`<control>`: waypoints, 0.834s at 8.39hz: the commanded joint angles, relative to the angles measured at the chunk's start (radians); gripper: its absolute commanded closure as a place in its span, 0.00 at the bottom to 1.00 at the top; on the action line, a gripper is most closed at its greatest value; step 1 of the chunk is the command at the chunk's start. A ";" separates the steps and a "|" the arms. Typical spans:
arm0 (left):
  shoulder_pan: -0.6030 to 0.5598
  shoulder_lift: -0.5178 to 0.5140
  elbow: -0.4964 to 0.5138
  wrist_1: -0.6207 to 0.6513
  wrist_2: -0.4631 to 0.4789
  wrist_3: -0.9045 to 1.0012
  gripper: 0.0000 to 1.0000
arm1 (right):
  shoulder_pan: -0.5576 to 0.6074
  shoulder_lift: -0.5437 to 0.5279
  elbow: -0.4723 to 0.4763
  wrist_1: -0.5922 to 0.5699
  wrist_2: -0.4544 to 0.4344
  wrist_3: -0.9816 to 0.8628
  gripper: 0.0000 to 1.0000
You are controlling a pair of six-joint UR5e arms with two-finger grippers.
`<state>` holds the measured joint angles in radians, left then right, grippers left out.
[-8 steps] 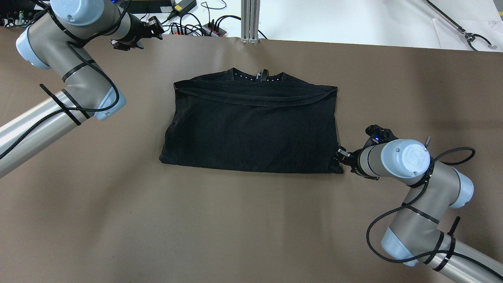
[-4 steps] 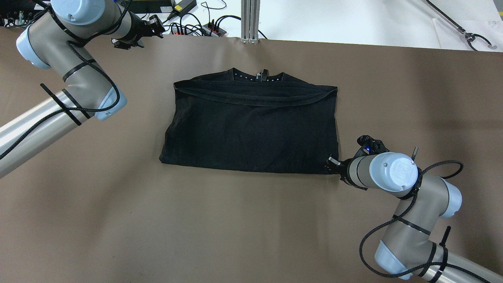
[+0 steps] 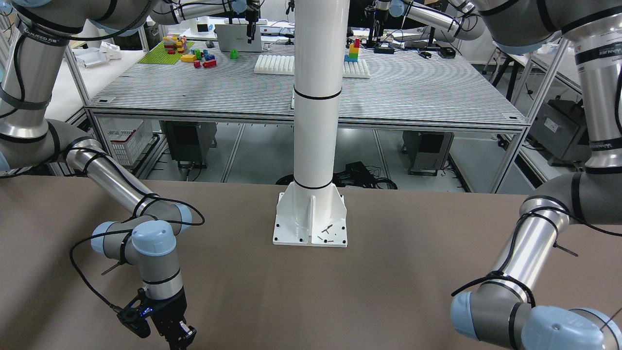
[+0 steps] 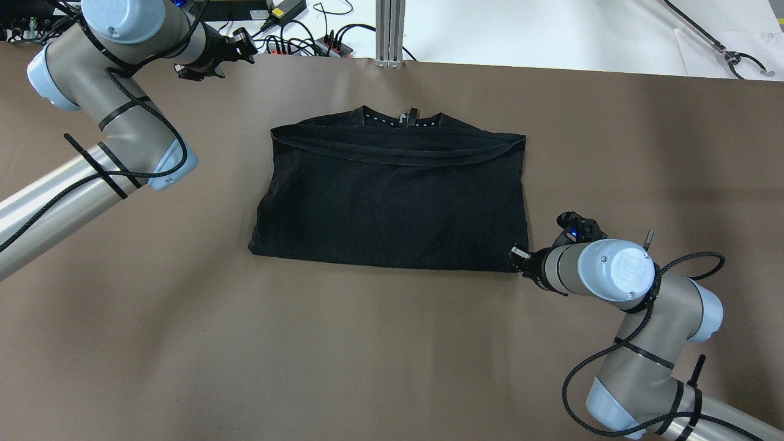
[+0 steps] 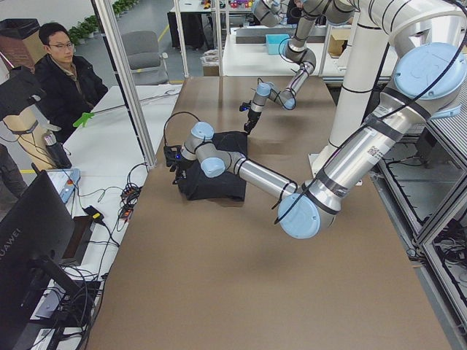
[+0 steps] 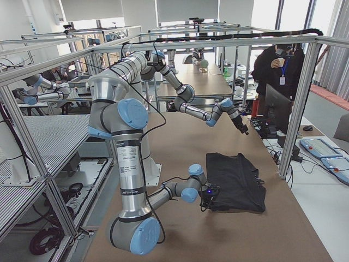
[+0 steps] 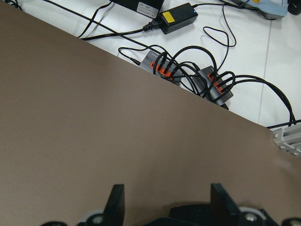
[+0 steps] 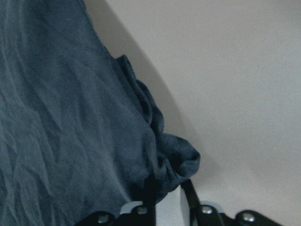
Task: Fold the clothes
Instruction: 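Raise the left gripper away while the right gripper moves beside the folded shirt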
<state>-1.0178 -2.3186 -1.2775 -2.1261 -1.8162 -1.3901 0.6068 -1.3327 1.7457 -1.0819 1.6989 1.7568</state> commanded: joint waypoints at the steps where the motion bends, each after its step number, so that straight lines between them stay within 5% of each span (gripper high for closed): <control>1: 0.005 0.005 0.007 -0.001 0.002 0.002 0.30 | 0.002 -0.032 0.066 -0.013 0.011 -0.002 1.00; 5: 0.016 0.008 0.012 -0.001 0.035 -0.006 0.30 | -0.015 -0.154 0.213 -0.015 0.024 0.026 1.00; 7: 0.016 0.015 0.004 -0.001 0.049 -0.017 0.30 | -0.156 -0.169 0.308 -0.016 0.034 0.229 1.00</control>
<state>-1.0028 -2.3093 -1.2690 -2.1277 -1.7762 -1.3995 0.5635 -1.4869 1.9739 -1.0972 1.7236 1.8243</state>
